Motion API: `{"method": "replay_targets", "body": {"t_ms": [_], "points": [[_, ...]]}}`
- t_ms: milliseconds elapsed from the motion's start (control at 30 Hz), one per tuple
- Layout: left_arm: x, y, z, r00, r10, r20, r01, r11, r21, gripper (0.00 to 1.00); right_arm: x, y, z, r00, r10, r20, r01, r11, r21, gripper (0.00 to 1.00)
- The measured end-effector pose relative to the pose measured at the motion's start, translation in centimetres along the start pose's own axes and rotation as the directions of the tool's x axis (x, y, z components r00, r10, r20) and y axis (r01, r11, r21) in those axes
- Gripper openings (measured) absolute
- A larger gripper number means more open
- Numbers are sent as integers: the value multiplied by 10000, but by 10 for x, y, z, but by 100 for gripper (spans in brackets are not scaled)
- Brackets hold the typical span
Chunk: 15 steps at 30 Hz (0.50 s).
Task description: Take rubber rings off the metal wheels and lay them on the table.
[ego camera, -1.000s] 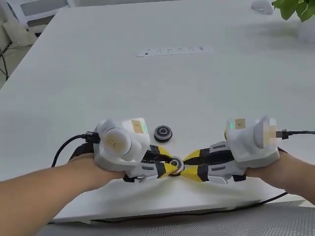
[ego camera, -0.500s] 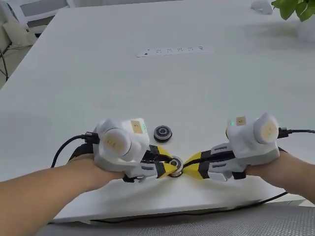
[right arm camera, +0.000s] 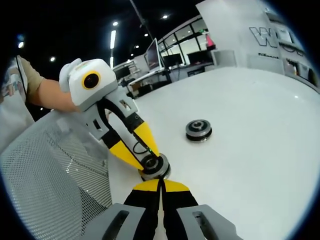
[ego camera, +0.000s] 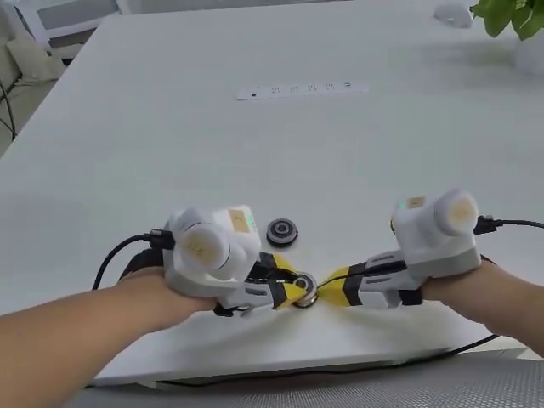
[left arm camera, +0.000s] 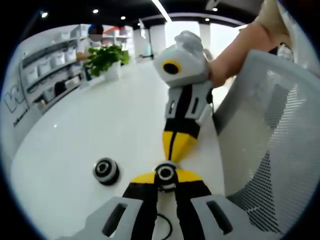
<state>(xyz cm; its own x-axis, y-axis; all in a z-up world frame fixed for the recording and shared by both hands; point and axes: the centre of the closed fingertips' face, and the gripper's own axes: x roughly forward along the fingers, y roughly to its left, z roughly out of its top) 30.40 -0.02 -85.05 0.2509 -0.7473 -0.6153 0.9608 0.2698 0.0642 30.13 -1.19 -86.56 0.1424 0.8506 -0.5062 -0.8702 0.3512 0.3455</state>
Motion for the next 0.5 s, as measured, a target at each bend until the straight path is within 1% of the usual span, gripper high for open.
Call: {"method": "replay_targets", "body": {"t_ms": [100, 267, 300, 333, 367, 433, 500], "points": [[0, 0, 0, 10000, 0, -2, 0, 10000, -6, 13, -2, -1, 1, 10000, 9, 62, -12, 9989, 462, 0], [0, 0, 0, 10000, 20, -3, -20, 10000, -19, 12, -3, 2, 4, 9995, 21, 315, -41, 9979, 644, 0], [0, 0, 0, 10000, 22, -1, -22, 10000, -26, 12, -4, 1, 6, 9992, -69, 400, 41, 9977, 678, 0], [0, 0, 0, 10000, 19, -4, -19, 10000, -32, 12, -5, 2, 11, 9978, -40, 669, -24, 9954, 953, 0], [0, 0, 0, 10000, 17, -9, -17, 10000, -31, 12, -7, 1, 13, 9966, -2, 824, -95, 9931, 1169, 0], [0, 0, 0, 10000, 25, -19, -25, 10000, -48, 12, -6, 2, 12, 9977, -26, 676, -40, 9953, 969, 0], [0, 0, 0, 10000, 38, -26, -38, 10000, -53, 12, -6, 3, 13, 9976, -17, 697, -55, 9946, 1035, 0]]}}
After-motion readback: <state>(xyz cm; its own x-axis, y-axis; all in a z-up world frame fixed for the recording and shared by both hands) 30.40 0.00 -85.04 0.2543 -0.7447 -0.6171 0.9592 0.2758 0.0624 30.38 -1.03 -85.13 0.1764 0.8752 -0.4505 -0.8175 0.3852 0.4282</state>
